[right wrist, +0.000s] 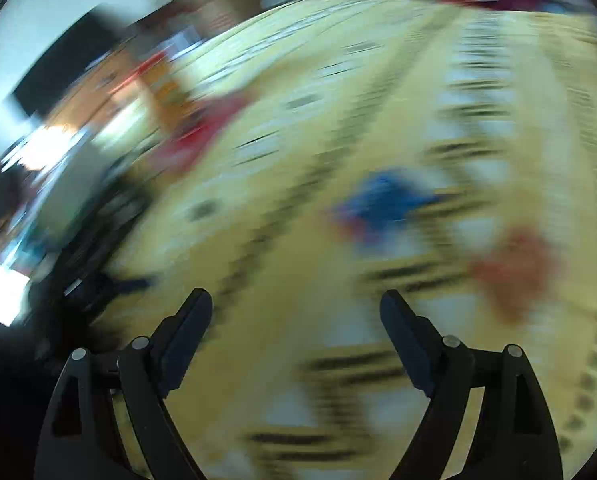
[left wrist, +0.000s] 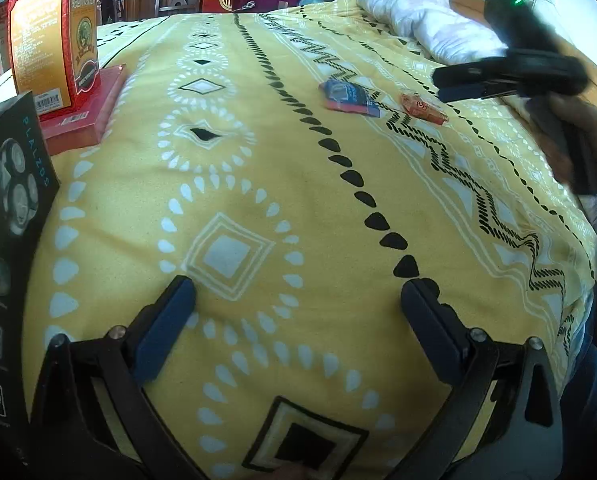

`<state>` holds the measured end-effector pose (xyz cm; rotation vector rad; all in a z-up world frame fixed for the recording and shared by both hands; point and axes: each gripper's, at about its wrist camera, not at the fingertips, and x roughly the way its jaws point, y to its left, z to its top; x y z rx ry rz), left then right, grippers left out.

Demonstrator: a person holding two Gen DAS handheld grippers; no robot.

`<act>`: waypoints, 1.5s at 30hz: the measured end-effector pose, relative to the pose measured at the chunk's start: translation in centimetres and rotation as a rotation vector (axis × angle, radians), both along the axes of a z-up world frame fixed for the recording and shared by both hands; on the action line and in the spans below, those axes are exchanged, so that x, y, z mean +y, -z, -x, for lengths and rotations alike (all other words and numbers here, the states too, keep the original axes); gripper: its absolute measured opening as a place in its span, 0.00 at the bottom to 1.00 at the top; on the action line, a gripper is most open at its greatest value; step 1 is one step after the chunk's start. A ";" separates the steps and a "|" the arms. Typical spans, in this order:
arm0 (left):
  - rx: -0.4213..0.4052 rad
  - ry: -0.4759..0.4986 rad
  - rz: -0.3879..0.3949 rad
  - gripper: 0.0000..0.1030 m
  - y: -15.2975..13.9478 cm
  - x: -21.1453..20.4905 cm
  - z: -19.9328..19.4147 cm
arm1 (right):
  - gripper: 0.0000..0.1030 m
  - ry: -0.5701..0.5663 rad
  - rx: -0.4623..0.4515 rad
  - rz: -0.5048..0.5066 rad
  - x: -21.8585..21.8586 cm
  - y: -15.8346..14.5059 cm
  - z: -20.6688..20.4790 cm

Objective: Organize snacks
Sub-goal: 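Grasp the round cake bag with the right gripper while the left gripper grasps the blue packet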

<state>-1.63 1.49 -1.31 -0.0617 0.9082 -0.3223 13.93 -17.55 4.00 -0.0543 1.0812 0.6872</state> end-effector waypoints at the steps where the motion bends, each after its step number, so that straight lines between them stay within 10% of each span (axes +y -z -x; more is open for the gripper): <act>1: 0.000 0.000 0.004 1.00 0.0 0.1 -0.1 | 0.86 0.119 -0.025 0.045 -2.2 0.2 -1.6; 5: -0.001 0.000 0.016 1.00 0.0 0.2 0.0 | 0.87 0.478 0.010 -0.007 -9.0 2.2 -6.8; 9: -0.001 0.001 0.025 1.00 0.0 0.3 -0.1 | 0.87 0.558 0.107 -0.148 -8.3 5.6 -9.0; 17: -0.001 0.001 0.028 1.00 0.0 0.4 -0.1 | 0.89 0.107 0.043 -0.053 7.0 6.6 -9.4; 24: 0.000 0.006 0.056 1.00 -0.4 0.8 0.0 | 0.94 -0.265 -0.011 0.139 13.7 6.4 0.4; 31: 0.016 0.037 0.037 1.00 -1.1 0.7 1.7 | 0.91 -0.194 0.028 0.026 8.9 1.9 6.2; 40: 0.097 -0.068 0.242 0.99 -3.6 3.3 1.6 | 0.92 -0.371 -0.069 0.242 9.2 3.5 6.8; 45: 0.041 -0.054 0.216 0.99 -5.7 1.7 -0.7 | 0.92 -0.498 -0.161 0.319 9.4 4.3 7.4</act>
